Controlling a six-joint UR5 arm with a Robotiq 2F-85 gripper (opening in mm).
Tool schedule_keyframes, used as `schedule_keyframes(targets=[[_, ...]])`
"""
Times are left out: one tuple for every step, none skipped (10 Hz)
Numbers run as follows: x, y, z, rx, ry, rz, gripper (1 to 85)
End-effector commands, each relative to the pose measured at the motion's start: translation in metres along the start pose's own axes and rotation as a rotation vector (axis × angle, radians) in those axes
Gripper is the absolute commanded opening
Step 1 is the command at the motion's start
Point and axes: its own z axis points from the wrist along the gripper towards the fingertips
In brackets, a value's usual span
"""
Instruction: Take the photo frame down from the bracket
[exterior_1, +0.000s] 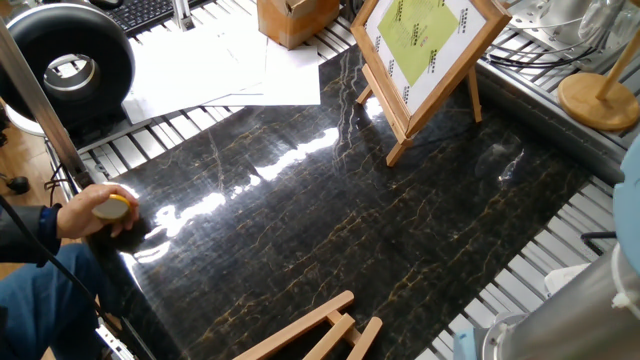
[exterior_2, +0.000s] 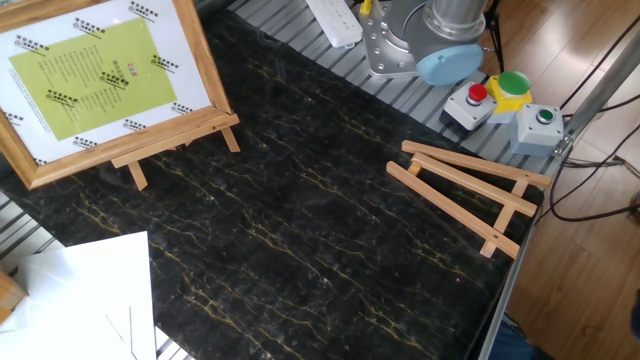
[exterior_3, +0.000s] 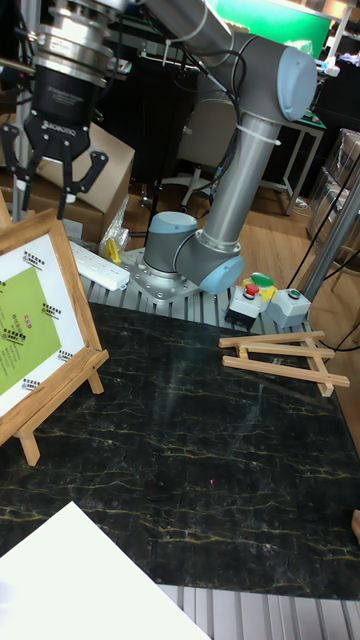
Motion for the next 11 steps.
schedule_keyframes(targets=[[0.009, -0.005, -0.001, -0.022, -0.014, -0.004, 43.7], [0.010, -0.004, 0.002, -0.030, -0.016, 0.004, 43.7], [0.011, -0.002, 0.004, -0.042, -0.018, 0.018, 43.7], [0.013, 0.000, 0.006, -0.057, -0.018, 0.034, 43.7], [0.015, 0.001, 0.008, -0.068, -0.018, 0.047, 43.7], [0.017, 0.000, 0.008, -0.068, -0.018, 0.047, 43.7], [0.020, -0.001, 0.010, -0.069, -0.020, 0.049, 43.7], [0.021, -0.003, 0.012, -0.071, -0.025, 0.050, 43.7], [0.023, -0.003, 0.014, -0.078, -0.031, 0.051, 43.7], [0.024, -0.004, 0.015, -0.079, -0.032, 0.054, 43.7], [0.025, -0.005, 0.014, -0.081, -0.031, 0.062, 43.7]])
